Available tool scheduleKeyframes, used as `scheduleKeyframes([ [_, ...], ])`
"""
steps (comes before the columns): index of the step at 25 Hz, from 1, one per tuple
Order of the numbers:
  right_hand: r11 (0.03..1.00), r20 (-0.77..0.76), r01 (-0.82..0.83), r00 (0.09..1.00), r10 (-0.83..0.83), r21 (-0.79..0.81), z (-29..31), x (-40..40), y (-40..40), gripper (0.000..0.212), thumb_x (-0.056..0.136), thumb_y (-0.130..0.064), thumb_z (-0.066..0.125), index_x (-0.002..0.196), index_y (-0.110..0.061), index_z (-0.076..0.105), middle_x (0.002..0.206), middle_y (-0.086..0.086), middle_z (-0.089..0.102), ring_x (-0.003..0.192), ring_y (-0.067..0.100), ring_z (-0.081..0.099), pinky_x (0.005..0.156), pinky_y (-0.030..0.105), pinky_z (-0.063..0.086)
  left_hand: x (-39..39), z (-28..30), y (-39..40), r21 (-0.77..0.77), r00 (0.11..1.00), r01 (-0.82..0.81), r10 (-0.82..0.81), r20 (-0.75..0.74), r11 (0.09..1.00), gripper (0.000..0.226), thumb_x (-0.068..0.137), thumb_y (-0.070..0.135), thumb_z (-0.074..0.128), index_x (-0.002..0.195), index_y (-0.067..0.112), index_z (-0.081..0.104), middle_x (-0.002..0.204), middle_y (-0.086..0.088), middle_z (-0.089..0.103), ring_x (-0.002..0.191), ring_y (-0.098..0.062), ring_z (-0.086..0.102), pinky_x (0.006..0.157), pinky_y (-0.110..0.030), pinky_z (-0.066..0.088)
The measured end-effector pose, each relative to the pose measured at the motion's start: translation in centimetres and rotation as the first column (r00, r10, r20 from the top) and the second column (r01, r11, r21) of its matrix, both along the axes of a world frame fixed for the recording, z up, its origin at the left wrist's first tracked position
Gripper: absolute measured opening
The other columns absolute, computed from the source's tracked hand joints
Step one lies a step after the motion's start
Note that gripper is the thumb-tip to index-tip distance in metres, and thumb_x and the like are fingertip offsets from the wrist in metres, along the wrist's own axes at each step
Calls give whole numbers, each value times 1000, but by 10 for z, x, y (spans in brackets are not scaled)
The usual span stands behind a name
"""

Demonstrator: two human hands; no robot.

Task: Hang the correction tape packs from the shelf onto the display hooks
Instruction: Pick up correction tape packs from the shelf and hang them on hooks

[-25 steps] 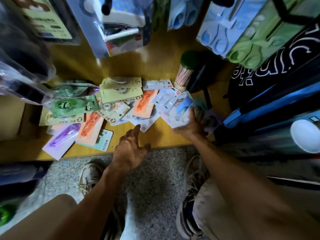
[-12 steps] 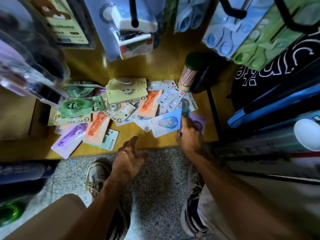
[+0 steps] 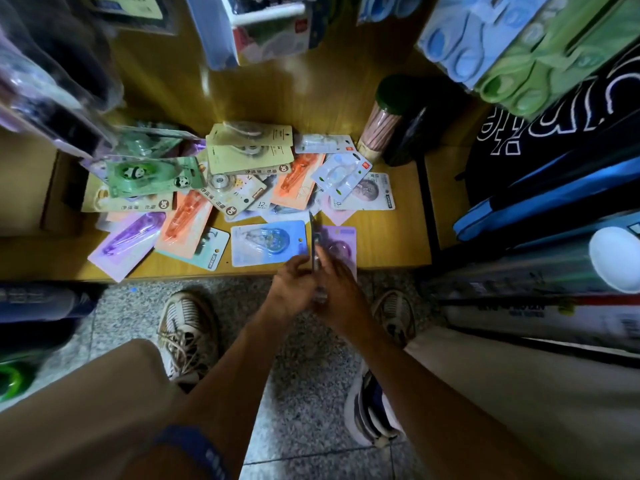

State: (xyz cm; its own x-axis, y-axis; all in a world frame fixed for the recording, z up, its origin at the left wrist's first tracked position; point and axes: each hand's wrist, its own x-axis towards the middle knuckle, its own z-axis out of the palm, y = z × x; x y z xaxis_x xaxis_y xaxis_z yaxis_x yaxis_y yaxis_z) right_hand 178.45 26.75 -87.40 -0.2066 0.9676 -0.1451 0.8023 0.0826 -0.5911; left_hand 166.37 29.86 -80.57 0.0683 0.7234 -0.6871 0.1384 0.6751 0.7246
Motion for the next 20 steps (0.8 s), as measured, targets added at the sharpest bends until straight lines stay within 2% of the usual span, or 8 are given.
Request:
scheduleKeyframes([
  [3,998,94,41,995,-45,50,-7,20,1,86,88,-47,63,155,-12,22,160,11,27,150,27,19,119,42,25,2,-8,10,13,993,34,-32,-112,999,29,87,-3,55,113,8,63,94,-10,67,82,-24,66,78,-36,61],
  [5,996,181,55,981,-67,71,-11,30,-2,81,86,-48,55,153,-10,30,159,13,29,149,30,23,117,46,29,2,-10,12,-11,984,24,-26,-177,1000,31,84,-2,56,113,5,63,98,-15,69,88,-32,68,82,-47,59],
  [8,991,305,44,949,-81,129,-15,38,0,73,72,-25,43,143,-9,49,153,16,40,135,42,44,104,54,43,9,-6,13,-61,988,-104,96,-124,993,32,84,-8,58,115,3,59,99,-14,65,76,-31,62,54,-22,57],
  [10,989,329,115,934,-138,89,-8,36,7,75,72,-9,58,145,-11,45,155,17,35,133,47,43,109,53,36,13,-3,13,-126,981,-192,189,-38,973,36,85,-13,58,114,7,53,97,-13,59,76,-25,57,43,-15,49],
  [13,985,390,158,913,-119,-70,-2,37,10,84,76,-18,70,152,-21,34,162,10,23,136,44,33,109,53,33,8,-14,12,-136,984,-178,174,-36,975,48,83,-4,66,127,10,50,105,-14,64,96,-33,64,75,-31,60],
  [16,987,184,159,971,-153,-19,1,43,12,79,72,-41,64,145,-14,45,155,15,35,140,37,34,110,48,35,9,-19,14,-159,989,-141,131,-76,977,46,83,-2,65,127,3,54,111,-19,65,98,-30,64,95,-47,52],
  [18,949,-44,315,948,-314,1,9,42,15,78,70,-39,60,141,-9,50,146,16,45,133,32,43,105,35,38,14,-13,17,-169,965,-261,260,-27,951,17,86,-10,56,99,0,62,99,-19,64,87,-28,60,87,-47,52],
  [20,901,-197,432,887,-417,37,19,36,10,71,71,-27,54,138,-6,51,139,16,50,126,28,48,101,22,36,16,-9,16,-177,934,-356,357,-24,918,16,87,-8,52,81,3,62,86,-19,64,73,-29,61,70,-41,56],
])
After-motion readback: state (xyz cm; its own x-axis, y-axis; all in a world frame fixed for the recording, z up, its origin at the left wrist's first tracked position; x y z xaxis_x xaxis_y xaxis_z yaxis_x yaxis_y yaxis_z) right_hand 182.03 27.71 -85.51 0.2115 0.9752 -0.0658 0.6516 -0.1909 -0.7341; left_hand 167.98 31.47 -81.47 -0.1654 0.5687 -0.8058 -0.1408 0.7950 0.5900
